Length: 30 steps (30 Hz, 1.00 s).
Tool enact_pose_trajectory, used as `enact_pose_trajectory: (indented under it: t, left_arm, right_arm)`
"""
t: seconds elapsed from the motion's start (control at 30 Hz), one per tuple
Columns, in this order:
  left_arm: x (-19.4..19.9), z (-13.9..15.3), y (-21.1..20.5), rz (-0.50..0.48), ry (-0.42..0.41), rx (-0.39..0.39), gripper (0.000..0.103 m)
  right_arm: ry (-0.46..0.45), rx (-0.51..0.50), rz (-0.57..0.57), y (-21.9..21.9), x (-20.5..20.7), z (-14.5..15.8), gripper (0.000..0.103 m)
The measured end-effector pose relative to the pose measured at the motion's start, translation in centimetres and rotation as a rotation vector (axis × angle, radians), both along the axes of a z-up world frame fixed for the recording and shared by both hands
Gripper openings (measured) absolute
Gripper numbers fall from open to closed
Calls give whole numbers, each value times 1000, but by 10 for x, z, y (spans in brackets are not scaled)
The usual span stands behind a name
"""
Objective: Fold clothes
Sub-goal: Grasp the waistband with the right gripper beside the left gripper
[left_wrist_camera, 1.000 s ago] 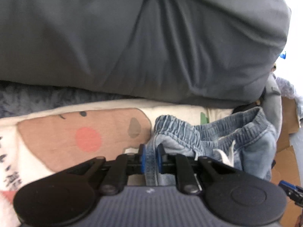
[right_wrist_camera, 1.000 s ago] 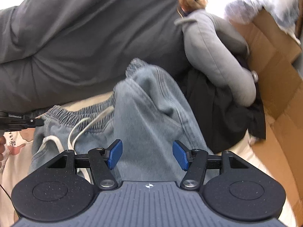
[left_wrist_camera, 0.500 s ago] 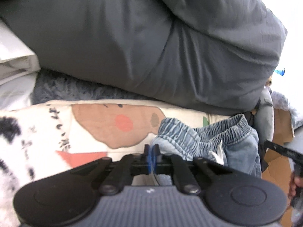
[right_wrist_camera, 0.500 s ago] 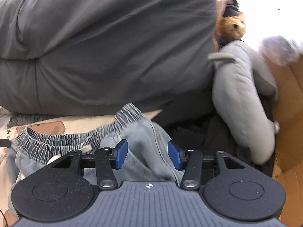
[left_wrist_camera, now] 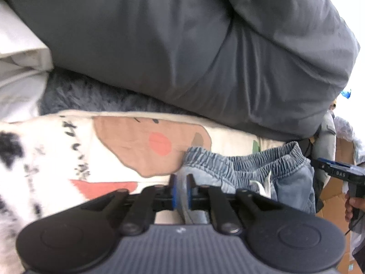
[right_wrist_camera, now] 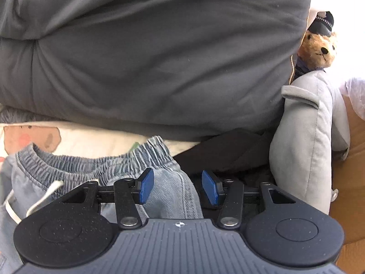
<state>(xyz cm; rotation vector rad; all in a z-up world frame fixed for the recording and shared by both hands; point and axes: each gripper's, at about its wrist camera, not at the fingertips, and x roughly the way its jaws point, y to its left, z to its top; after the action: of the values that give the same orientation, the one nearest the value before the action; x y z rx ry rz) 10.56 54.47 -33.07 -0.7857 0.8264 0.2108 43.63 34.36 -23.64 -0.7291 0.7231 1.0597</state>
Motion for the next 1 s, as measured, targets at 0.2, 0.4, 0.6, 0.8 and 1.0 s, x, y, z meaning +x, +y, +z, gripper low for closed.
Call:
enact_pose_trajectory:
  t: [0.2,0.4,0.6,0.8,1.0]
  left_arm:
    - [20,-22,-4,-26,44,-7,15]
    - [36,-37,-14,-91,76,3,19]
    - [49,-49,-17,-113,93,-11,25]
    - [53,-51,-18,-133,81,-21,25]
    - [44,-45,-17,-103,42,-13,12]
  right_arm:
    - [-22,-65,29,6,7,-10,53]
    - [-60,-140,73,15,20,-33,53]
    - [-40,-206,120,30,30,-55,53]
    - [-65,-242,187,35,22,-70,36]
    - [-128,-188,212,24,6,-50,12]
